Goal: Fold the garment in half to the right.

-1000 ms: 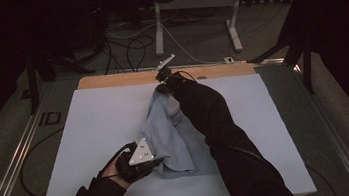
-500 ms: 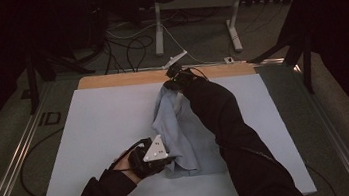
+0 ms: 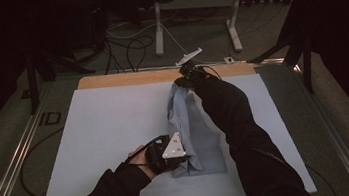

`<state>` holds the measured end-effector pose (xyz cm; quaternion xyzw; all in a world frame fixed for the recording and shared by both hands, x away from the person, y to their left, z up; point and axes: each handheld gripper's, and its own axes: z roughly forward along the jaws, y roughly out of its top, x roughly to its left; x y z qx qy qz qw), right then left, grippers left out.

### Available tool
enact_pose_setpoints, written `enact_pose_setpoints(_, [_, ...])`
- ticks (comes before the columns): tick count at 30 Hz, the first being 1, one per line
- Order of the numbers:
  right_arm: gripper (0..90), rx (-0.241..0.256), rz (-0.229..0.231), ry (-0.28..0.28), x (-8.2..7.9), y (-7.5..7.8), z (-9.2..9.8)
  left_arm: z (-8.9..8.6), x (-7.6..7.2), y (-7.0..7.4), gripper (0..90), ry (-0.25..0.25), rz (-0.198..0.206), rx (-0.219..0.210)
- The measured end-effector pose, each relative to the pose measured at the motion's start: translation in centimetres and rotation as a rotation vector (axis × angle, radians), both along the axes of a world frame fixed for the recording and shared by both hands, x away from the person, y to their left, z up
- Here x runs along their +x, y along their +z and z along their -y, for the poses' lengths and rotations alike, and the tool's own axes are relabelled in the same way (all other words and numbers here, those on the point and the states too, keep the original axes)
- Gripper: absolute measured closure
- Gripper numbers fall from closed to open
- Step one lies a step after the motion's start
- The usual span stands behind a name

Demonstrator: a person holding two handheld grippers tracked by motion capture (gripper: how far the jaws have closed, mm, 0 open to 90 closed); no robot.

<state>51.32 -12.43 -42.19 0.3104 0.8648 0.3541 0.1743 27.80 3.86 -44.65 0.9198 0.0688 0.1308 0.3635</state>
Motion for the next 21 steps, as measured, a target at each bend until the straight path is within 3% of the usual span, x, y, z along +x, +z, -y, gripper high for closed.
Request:
enact_pose_setpoints(12, [87.3,0.036,-0.011,0.003,0.1,-0.6,2.0,2.8,0.5,-0.9,84.9,-0.055,0.006,0.043])
enact_pose_setpoints(21, [87.2,0.034,-0.023,-0.001,0.3,-1.6,2.9,4.9,0.9,-1.7,84.8,-0.077,0.002,0.064])
